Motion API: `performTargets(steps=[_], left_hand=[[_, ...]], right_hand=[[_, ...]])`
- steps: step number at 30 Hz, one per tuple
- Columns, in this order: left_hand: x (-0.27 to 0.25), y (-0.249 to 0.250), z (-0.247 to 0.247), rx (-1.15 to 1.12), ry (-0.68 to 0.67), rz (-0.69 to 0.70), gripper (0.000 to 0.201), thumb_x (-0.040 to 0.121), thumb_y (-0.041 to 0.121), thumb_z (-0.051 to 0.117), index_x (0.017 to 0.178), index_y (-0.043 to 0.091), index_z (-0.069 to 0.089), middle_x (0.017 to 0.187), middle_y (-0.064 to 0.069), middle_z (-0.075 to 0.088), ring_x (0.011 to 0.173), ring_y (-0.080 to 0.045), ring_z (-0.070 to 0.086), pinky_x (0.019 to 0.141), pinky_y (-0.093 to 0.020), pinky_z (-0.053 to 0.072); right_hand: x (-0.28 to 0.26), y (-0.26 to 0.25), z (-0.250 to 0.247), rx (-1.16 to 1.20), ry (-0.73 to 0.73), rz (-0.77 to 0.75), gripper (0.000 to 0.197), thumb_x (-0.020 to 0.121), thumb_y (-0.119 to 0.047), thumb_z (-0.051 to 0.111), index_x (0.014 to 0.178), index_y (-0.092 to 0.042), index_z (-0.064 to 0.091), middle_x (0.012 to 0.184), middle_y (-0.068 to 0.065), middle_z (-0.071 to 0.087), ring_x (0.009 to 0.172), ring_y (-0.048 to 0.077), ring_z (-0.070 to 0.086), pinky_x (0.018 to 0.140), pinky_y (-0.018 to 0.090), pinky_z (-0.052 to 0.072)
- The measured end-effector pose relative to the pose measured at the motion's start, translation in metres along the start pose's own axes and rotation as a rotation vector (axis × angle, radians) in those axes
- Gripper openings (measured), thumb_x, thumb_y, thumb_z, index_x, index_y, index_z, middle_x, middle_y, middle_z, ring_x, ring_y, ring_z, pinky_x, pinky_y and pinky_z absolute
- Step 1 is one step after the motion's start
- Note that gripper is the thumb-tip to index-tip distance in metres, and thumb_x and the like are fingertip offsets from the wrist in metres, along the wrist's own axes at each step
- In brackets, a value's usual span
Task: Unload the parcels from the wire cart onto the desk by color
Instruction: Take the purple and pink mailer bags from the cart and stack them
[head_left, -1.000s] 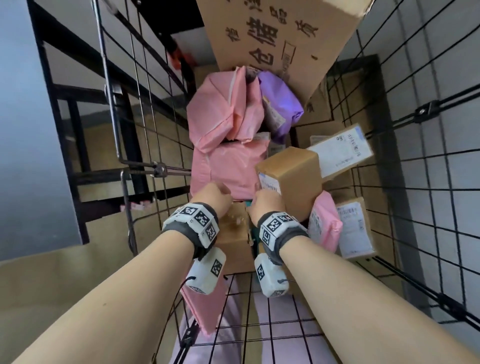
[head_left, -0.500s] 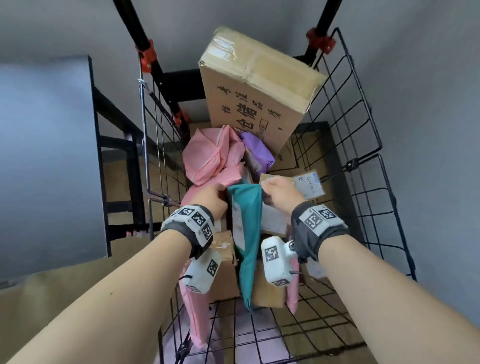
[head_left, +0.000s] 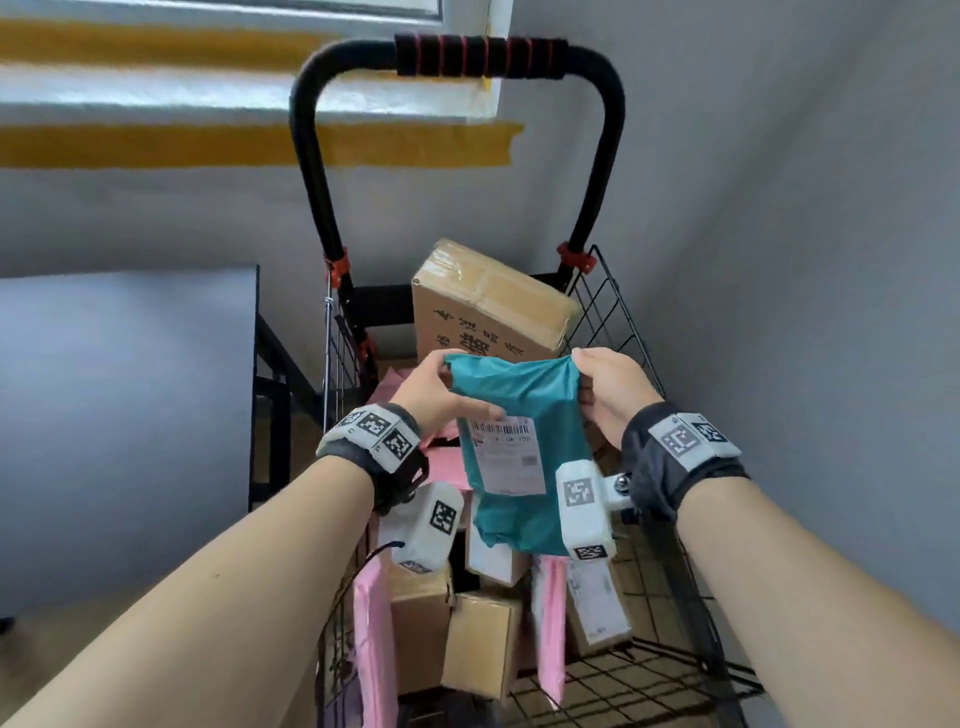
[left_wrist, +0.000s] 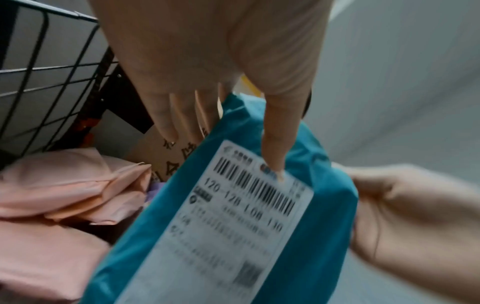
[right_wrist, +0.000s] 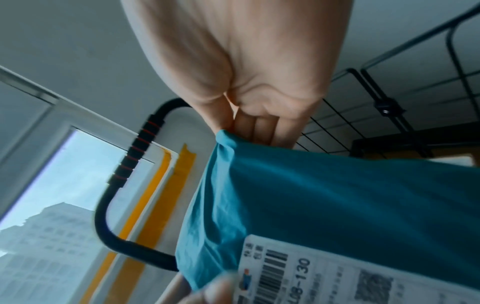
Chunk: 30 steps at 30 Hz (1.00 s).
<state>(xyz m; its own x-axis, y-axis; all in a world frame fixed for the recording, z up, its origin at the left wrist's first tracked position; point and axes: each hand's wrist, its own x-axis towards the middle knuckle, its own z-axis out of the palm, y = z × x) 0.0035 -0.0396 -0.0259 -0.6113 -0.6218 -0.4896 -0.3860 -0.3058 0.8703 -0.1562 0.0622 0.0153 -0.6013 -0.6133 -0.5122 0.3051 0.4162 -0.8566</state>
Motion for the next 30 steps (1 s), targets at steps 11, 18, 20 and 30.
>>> performTargets(steps=[11,18,20,30], left_hand=[[-0.07,0.049,-0.053,-0.312,0.216,0.117,0.046,0.068,0.015,0.08,0.11,0.005,0.063,0.101,-0.015,0.07,0.084,-0.025,0.069,0.078,-0.037,0.058],[-0.136,0.044,-0.135,-0.483,0.639,0.204,0.054,0.069,0.013,0.081,0.114,0.012,0.052,0.095,-0.006,0.069,0.074,-0.018,0.069,0.063,-0.029,0.054],[-0.157,0.041,-0.164,-0.477,0.734,0.25,0.06,0.068,0.024,0.083,0.117,0.014,0.049,0.107,-0.009,0.068,0.084,-0.02,0.068,0.075,-0.034,0.055],[-0.275,-0.03,-0.34,-0.261,0.931,0.171,0.062,0.084,0.051,0.06,0.129,0.01,0.05,0.128,-0.009,0.056,0.116,-0.023,0.054,0.104,-0.043,0.042]], right_hand=[[-0.02,-0.035,0.049,-0.014,-0.363,-0.086,0.033,0.091,-0.042,0.054,0.105,-0.013,0.063,0.093,0.004,0.07,0.075,0.015,0.064,0.067,0.027,0.05],[-0.071,-0.04,0.147,-0.339,-0.657,-0.186,0.025,0.077,0.01,0.068,0.096,-0.005,0.066,0.087,0.008,0.07,0.065,0.014,0.07,0.055,0.025,0.056],[-0.087,-0.045,0.183,-0.364,-0.669,-0.242,0.027,0.078,0.007,0.068,0.101,-0.005,0.065,0.1,0.014,0.07,0.08,0.025,0.068,0.073,0.037,0.058],[-0.185,-0.023,0.382,-0.241,-0.629,-0.302,0.019,0.085,0.005,0.062,0.102,-0.004,0.061,0.099,0.014,0.065,0.076,0.027,0.063,0.081,0.044,0.054]])
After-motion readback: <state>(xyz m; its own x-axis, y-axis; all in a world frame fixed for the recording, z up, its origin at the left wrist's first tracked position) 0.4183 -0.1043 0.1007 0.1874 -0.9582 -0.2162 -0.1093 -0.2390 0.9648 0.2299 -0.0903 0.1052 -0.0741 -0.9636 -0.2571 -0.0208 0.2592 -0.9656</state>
